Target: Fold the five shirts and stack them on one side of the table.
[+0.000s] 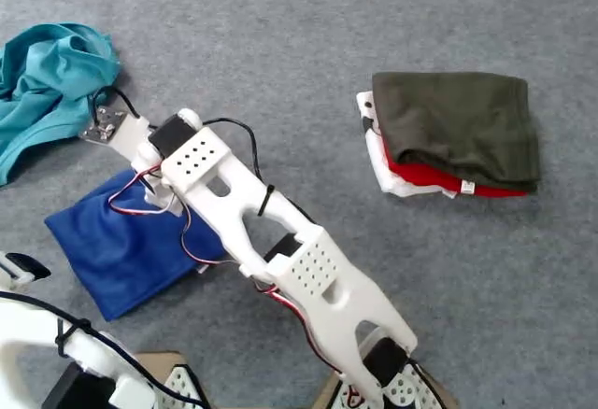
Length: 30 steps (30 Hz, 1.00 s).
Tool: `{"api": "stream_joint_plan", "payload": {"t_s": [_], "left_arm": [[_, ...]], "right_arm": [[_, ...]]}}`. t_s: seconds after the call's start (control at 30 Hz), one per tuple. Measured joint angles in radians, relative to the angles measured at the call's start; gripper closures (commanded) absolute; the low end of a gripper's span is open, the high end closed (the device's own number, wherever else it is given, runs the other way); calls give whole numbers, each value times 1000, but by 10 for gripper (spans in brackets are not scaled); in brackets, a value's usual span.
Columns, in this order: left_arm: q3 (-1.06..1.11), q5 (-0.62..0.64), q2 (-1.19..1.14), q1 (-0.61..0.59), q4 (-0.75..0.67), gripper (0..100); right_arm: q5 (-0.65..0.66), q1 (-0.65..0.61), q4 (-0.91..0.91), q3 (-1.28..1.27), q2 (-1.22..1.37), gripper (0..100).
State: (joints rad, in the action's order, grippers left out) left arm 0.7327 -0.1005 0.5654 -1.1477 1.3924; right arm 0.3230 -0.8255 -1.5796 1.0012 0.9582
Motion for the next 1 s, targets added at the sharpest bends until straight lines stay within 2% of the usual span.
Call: {"api": "stream_joint_plan", "payload": {"t_s": [0.4, 1.0], "left_arm": [[0, 0, 0, 0, 0, 715], [57, 0, 0, 0, -3, 715]], "right_arm": [[0, 28, -58, 127, 0, 887], [0, 29, -44, 143, 106, 888]]}}
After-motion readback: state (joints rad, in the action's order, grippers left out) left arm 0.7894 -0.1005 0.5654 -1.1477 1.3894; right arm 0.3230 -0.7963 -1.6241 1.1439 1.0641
